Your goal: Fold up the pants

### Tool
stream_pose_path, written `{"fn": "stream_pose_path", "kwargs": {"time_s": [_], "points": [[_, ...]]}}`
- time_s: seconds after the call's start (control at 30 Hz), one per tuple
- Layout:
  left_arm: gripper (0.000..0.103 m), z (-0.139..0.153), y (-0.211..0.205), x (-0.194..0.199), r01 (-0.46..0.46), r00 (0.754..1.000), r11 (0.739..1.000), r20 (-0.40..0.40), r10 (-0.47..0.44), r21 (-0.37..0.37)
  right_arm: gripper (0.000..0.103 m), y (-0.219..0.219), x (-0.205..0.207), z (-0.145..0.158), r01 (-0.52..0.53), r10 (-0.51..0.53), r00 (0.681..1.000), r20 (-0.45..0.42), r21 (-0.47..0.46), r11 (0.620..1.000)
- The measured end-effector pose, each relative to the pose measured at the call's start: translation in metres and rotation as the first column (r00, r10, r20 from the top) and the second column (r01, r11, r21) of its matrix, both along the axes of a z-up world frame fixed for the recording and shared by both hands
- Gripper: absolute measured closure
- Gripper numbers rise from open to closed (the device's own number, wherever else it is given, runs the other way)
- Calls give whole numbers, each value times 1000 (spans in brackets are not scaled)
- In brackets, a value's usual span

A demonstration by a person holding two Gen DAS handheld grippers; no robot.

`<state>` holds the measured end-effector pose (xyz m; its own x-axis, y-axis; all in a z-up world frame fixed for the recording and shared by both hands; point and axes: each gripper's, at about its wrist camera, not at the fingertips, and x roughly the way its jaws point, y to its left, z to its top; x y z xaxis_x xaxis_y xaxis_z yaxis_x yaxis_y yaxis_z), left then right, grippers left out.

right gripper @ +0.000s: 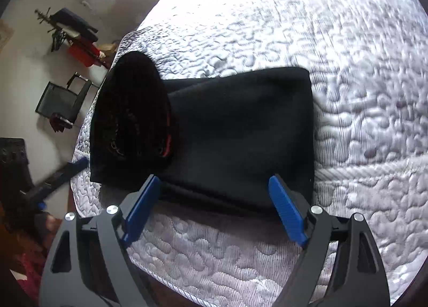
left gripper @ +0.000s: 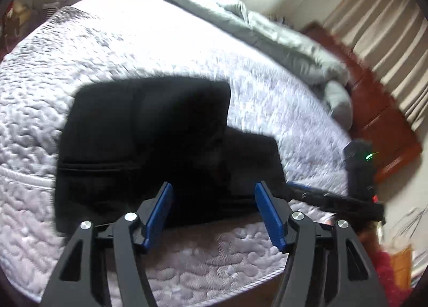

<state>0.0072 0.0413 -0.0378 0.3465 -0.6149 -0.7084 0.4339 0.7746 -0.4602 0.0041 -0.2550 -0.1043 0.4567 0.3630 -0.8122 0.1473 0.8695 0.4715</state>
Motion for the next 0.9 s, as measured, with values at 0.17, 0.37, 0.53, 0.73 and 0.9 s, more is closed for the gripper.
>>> {"fn": "stream_pose_path", "kwargs": {"time_s": [0.17, 0.37, 0.53, 0.73, 0.9], "points": [[32, -11, 50, 24, -201, 979, 975, 38, 198, 94, 18, 1, 7, -29, -8, 6, 997, -76, -29, 1000], [28, -45, 64, 42, -276, 960, 916, 32, 279, 293, 17, 31, 11, 8, -68, 66, 997, -42, -67, 995], [22, -65, 52, 44, -231, 971, 902, 19, 240, 364, 17, 74, 34, 36, -163, 163, 986, 25, -12, 987], [21, -63, 59, 37, -252, 965, 909, 10, 263, 331, 17, 112, 71, 27, -225, 225, 974, -15, 9, 974], [18, -70, 58, 38, -250, 964, 913, -1, 264, 323, 97, 129, 83, 7, -266, 265, 959, -105, 6, 964]]}}
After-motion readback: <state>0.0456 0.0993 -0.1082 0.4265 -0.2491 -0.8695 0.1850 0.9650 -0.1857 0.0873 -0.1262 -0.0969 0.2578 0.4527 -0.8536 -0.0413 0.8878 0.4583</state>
